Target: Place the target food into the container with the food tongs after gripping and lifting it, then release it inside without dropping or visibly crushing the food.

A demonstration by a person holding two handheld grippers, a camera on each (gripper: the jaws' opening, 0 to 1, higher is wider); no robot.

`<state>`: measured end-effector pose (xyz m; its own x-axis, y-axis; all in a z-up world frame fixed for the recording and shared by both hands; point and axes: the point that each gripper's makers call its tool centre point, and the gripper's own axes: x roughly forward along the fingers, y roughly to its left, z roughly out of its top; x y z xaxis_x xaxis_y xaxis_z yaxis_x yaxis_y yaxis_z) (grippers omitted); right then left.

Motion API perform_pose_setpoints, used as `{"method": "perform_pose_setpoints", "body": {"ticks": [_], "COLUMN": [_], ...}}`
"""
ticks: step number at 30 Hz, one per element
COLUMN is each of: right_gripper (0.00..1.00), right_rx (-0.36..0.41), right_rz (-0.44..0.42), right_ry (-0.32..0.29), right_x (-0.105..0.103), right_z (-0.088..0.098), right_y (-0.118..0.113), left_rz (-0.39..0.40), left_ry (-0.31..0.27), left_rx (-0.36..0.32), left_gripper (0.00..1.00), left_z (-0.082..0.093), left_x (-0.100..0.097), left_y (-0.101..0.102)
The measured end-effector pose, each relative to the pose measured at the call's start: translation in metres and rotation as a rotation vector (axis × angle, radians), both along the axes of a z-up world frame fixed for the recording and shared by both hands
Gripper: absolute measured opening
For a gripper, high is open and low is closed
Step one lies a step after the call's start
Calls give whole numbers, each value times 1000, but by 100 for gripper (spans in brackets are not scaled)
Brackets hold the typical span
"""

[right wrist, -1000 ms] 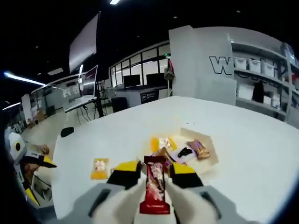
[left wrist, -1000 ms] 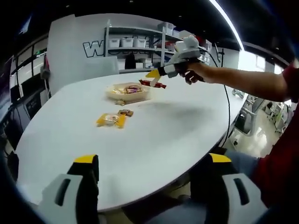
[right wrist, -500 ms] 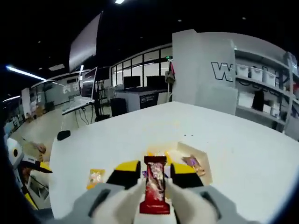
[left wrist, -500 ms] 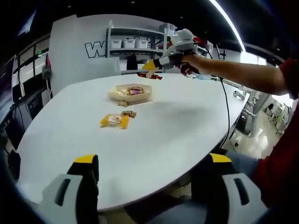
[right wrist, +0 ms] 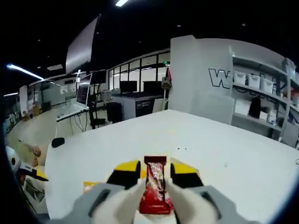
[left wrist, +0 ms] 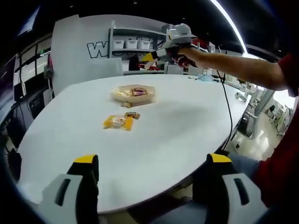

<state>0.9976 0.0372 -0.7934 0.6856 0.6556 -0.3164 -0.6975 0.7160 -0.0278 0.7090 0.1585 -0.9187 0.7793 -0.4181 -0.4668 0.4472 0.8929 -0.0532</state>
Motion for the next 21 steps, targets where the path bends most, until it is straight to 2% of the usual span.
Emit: {"method": "perform_pose_setpoints", "body": {"ticks": [4, 10, 18, 21], "right_gripper": [20, 20, 21, 24], "right_rx": [-31, -27, -20, -42], "right_rz": [-1, -6, -17, -13], "right_ry": [-3, 5, -11, -74], "right_x": [8, 17, 26, 31], "right_z": [-2, 0, 7, 12], "right_y": [0, 0, 7, 6], "left_rz": [5, 11, 15, 22], "left_ry": [-3, -12, 0, 2], "left_rx": [-4, 0, 4, 4], "left_gripper": [93, 93, 93, 93], "left_z": [2, 6, 2, 2], "left_x": [3, 7, 7, 7], "left_y": [4, 8, 12, 15]}}
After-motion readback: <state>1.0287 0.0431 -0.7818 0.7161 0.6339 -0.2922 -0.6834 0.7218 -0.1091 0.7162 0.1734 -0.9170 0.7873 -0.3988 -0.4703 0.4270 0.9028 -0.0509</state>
